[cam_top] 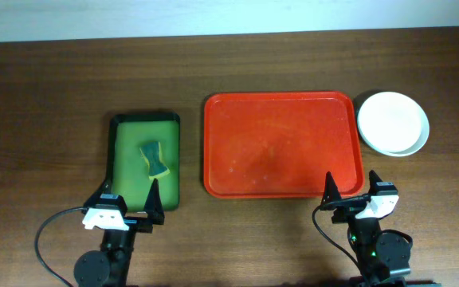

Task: Clean dirty plates on tray and stack at the side

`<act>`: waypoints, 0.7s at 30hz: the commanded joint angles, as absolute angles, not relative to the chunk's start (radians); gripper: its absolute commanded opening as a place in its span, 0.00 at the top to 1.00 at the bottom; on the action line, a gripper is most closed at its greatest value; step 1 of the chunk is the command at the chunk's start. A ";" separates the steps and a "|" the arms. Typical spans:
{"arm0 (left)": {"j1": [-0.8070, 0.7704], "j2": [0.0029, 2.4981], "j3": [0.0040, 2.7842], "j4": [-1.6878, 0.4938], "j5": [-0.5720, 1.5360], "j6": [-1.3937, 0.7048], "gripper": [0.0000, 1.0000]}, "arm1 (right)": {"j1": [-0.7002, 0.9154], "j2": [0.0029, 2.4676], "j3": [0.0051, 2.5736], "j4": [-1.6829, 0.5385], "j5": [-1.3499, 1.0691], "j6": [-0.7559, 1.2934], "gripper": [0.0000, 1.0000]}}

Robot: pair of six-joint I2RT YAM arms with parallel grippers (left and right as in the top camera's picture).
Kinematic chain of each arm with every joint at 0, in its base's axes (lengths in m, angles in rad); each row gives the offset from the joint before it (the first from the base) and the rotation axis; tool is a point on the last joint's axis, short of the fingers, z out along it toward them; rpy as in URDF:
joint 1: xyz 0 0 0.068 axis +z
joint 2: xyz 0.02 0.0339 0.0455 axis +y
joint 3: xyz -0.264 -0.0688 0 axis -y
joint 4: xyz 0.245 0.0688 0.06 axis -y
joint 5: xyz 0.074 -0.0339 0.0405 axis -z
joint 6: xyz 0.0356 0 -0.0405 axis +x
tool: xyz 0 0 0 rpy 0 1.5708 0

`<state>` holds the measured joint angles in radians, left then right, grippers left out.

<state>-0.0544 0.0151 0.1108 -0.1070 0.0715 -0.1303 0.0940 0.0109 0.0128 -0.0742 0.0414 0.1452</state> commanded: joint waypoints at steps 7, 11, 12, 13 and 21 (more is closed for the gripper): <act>-0.025 0.005 0.008 -0.081 -0.052 -0.107 0.01 | 0.090 0.004 0.006 -0.078 0.054 0.138 0.02; -0.025 0.005 0.008 -0.083 -0.046 -0.102 0.01 | 0.090 0.006 0.006 -0.078 0.054 0.138 0.02; -0.025 0.005 0.008 -0.084 -0.040 -0.090 0.01 | 0.090 0.006 0.006 -0.078 0.054 0.138 0.01; -0.025 0.005 0.008 -0.084 -0.030 -0.059 0.01 | 0.090 0.006 0.006 -0.078 0.054 0.138 0.02; -0.025 0.005 0.009 -0.084 -0.019 0.016 0.01 | 0.090 0.006 0.006 -0.078 0.054 0.138 0.01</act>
